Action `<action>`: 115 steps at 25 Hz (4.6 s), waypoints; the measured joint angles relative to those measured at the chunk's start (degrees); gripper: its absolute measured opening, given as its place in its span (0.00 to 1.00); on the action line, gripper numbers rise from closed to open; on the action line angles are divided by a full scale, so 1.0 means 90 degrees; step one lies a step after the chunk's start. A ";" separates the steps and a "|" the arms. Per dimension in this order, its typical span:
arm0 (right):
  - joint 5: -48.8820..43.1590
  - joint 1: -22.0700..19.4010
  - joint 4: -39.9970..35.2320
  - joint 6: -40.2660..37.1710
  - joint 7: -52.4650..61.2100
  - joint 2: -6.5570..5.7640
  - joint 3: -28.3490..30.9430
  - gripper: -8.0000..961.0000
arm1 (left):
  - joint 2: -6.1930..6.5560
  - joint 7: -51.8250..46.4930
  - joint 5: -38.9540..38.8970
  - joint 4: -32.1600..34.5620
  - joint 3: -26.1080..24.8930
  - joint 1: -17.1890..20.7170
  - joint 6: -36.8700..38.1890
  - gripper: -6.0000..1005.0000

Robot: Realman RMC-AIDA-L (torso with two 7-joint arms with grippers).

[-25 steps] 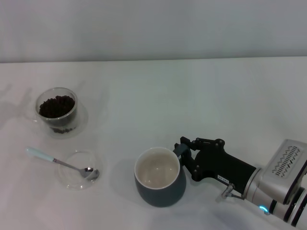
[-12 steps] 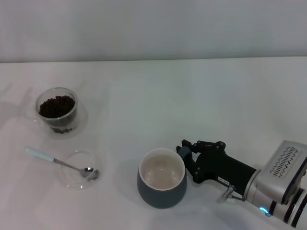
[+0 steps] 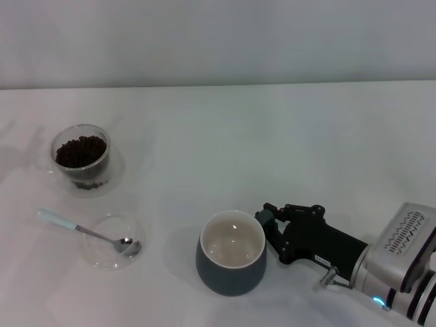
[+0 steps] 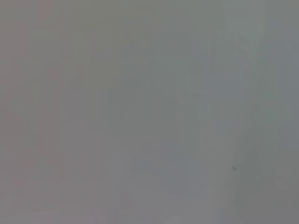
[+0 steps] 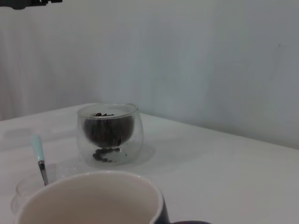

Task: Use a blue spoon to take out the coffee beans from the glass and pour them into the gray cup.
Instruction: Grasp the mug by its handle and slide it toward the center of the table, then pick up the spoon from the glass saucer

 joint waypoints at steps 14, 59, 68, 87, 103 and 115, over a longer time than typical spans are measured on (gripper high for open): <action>0.0009 -0.0057 0.0000 -0.0068 0.0101 -0.0028 0.0015 0.41 | -0.0005 0.0000 -0.0004 0.0001 -0.0045 0.0034 0.0014 0.65; 0.0018 -0.0231 0.2565 -0.3837 0.0846 -0.0505 0.2084 0.53 | -0.0018 0.0051 -0.0150 -0.1388 -0.0052 0.0733 0.1073 0.65; 0.0012 0.0228 0.2606 -0.3276 0.1001 -0.0700 0.2456 0.53 | -0.0005 -0.1053 -0.0730 -0.2038 -0.0072 0.1355 0.1935 0.65; -0.0038 0.0945 0.2570 -0.2193 0.0850 -0.0703 0.2567 0.53 | 0.0019 -0.3619 -0.0629 -0.3571 0.0079 0.1159 0.1522 0.65; 0.0007 0.0979 0.2548 -0.1817 0.0734 -0.0628 0.2576 0.53 | 0.0005 -0.3598 -0.0595 -0.3781 0.0445 0.0786 0.0379 0.65; 0.0007 0.1006 0.2539 -0.1809 0.0733 -0.0588 0.2577 0.53 | -0.0013 -0.3594 -0.0582 -0.3952 0.1041 0.0475 -0.0114 0.65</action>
